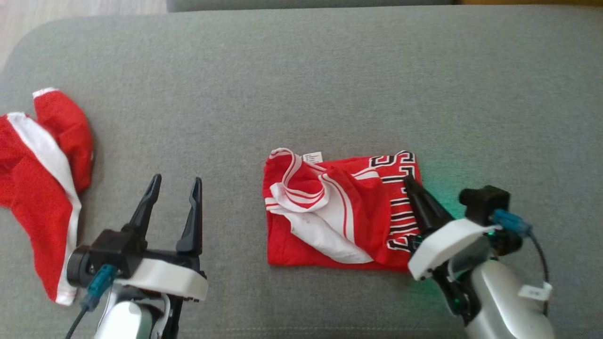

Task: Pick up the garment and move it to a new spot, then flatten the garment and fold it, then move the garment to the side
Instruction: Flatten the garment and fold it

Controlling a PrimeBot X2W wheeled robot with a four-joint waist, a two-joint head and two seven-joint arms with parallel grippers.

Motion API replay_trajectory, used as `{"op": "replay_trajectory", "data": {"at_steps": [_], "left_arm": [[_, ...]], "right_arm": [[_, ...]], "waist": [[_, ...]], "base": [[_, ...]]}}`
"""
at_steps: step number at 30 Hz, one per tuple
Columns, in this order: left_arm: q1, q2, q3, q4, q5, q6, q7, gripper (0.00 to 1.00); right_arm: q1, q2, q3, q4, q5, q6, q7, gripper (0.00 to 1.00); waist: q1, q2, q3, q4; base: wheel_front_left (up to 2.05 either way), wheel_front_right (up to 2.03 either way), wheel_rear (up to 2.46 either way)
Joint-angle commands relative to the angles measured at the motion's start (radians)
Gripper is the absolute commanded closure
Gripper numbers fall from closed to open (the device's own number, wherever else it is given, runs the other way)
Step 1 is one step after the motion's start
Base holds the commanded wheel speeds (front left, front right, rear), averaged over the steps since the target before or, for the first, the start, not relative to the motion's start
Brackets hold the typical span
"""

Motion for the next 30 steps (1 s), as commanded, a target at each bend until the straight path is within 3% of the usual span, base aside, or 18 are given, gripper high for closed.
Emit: {"op": "replay_trajectory", "data": {"at_steps": [1, 8, 19, 30], "left_arm": [[-0.044, 0.009, 0.034, -0.025, -0.003, 0.000, -0.010, 0.00], [-0.055, 0.005, 0.032, -0.010, -0.010, 0.000, -0.021, 0.00], [-0.071, -0.001, 0.027, 0.008, -0.019, -0.002, -0.032, 0.00], [-0.071, -0.007, 0.022, 0.018, -0.025, 0.001, -0.038, 0.00]], "right_arm": [[-0.038, 0.009, 0.034, -0.006, 0.012, 0.007, -0.013, 1.00], [-0.119, 0.022, 0.189, 0.127, 0.083, 0.007, -0.036, 1.00], [-0.154, 0.024, 0.414, 0.155, 0.175, 0.007, -0.036, 1.00], [-0.190, 0.024, 0.383, 0.178, 0.196, 0.007, -0.138, 1.00]], "waist": [[0.0000, 0.0000, 0.009, 0.010], [0.0000, 0.0000, 0.024, 0.028], [0.0000, 0.0000, 0.038, 0.041], [0.0000, 0.0000, 0.035, 0.048]], "base": [[0.00, 0.00, 0.00], [0.00, 0.00, 0.00], [0.00, 0.00, 0.00], [0.00, 0.00, 0.00]]}}
